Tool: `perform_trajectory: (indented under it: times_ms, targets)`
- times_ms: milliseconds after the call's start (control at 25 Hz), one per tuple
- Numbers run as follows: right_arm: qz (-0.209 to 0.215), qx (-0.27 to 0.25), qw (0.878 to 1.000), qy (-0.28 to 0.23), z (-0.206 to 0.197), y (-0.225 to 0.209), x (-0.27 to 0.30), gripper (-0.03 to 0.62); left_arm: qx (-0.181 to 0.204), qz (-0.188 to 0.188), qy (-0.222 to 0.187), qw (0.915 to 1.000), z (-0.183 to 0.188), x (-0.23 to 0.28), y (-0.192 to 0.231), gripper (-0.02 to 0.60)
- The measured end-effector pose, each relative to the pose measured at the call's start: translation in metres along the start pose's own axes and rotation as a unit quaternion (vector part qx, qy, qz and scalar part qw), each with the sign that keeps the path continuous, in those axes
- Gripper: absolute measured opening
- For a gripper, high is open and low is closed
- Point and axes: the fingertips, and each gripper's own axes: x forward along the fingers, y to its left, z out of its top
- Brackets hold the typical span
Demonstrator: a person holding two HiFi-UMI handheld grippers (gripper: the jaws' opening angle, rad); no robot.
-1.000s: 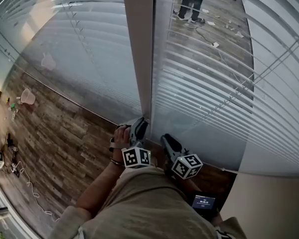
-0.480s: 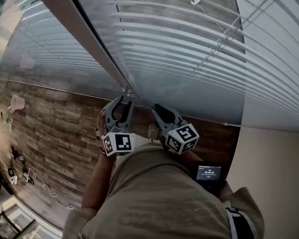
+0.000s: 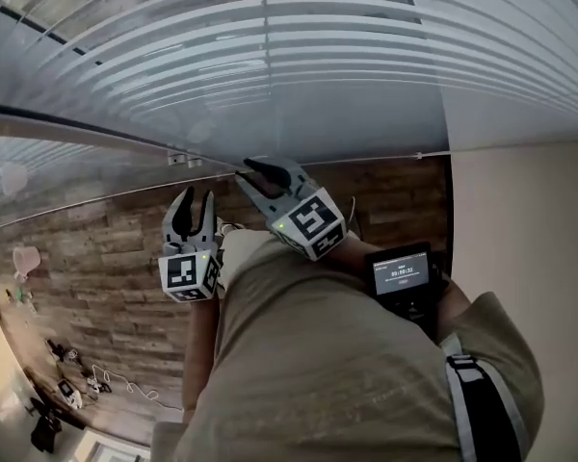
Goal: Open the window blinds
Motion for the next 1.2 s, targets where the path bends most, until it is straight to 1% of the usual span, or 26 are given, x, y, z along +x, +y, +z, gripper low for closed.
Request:
perform_trajectory:
  times_ms: [120,200,440,640,760,1000,1200]
  targets:
    - [-0.004,-0.011,1.000,0.007,-0.006,-0.002,-0.001,0.080,-0.066,-0.021,-0.005,0.9976,-0.011,0.005,-0.006,0.150]
    - [-0.007,-0.017,1.000,0.013,-0.009,-0.004,0.000,0.080,-0.083,-0.023,-0.005,0.9963,-0.016,0.007,-0.004,0.150]
    - [-0.008,-0.036,0.999,0.027,-0.010,-0.003,0.004,0.086,-0.090,-0.020,-0.010,0.9957,-0.017,0.009,0.003,0.149]
    - [0.008,-0.057,0.998,0.031,-0.007,0.006,0.006,0.089,-0.088,-0.026,-0.017,0.9956,-0.010,0.014,0.002,0.150]
    - [0.019,-0.066,0.997,0.032,-0.008,0.013,0.007,0.089,-0.085,-0.030,-0.015,0.9958,-0.010,0.012,0.000,0.150]
    - [0.030,-0.070,0.997,0.031,-0.007,0.019,0.008,0.089,-0.081,-0.032,-0.016,0.9960,-0.010,0.011,-0.003,0.150]
    - [0.026,-0.063,0.997,0.027,-0.003,0.017,0.008,0.089,-0.083,-0.038,-0.009,0.9958,-0.008,0.010,-0.003,0.149]
